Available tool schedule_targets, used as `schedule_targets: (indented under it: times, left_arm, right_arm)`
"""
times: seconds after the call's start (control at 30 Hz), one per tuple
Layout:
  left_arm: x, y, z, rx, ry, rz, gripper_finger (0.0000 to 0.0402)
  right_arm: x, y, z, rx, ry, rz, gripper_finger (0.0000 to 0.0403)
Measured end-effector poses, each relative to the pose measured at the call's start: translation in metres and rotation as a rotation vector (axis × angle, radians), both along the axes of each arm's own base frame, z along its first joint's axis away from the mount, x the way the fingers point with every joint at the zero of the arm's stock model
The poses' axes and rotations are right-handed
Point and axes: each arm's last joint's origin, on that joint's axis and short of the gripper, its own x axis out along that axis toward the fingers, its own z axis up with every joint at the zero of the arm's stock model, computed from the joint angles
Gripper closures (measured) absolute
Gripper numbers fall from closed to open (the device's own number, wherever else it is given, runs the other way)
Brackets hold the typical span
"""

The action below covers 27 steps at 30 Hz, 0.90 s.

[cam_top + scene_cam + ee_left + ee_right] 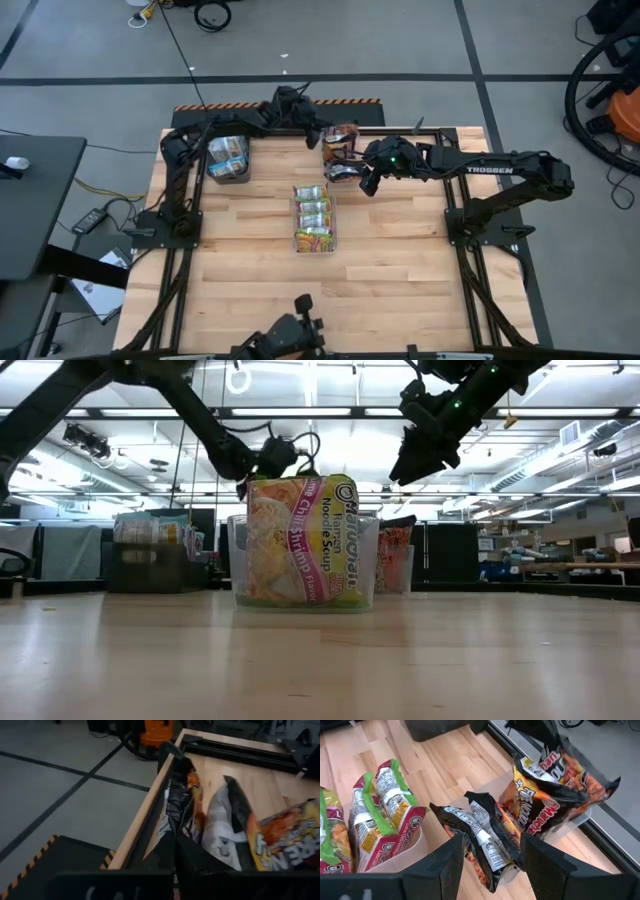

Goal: Sort Maruchan noodles
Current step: Adjust the black noodle pack on the top transparent bin, then return to Home Position

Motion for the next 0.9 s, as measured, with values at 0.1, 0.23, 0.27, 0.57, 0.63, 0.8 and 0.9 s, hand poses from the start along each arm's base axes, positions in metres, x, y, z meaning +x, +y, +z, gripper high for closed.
schedule_targets:
  times: [0.1,0.23,0.27,0.57,0.63,0.8,0.9]
  left_arm:
    - [0.000,-0.004,0.011,0.036,0.000,-0.024,0.0398]
    - [-0.001,-0.008,0.005,0.000,0.052,-0.037,0.0379]
    - [-0.001,-0.010,0.003,-0.003,0.076,-0.047,0.0370]
    - [-0.010,-0.017,0.011,0.036,0.194,-0.035,0.0287]
    - [-0.019,-0.021,0.034,0.069,0.183,-0.028,0.0278]
    - [-0.048,-0.043,0.090,0.021,0.171,-0.011,0.0276]
    - [-0.060,-0.071,0.113,-0.062,0.099,-0.157,0.0288]
  right_arm:
    - [0.000,0.000,0.000,-0.001,0.000,-0.001,0.0203]
    - [0.000,0.000,0.000,-0.002,0.000,-0.002,0.0203]
    - [0.000,0.000,0.000,-0.002,0.000,-0.002,0.0203]
    - [0.000,0.000,0.000,-0.013,0.006,0.006,0.0203]
    - [0.001,0.000,-0.004,-0.039,-0.003,0.023,0.0204]
    - [0.005,0.010,-0.026,-0.054,-0.116,0.158,0.0221]
    - [0.004,0.024,-0.036,-0.062,-0.171,0.246,0.0249]
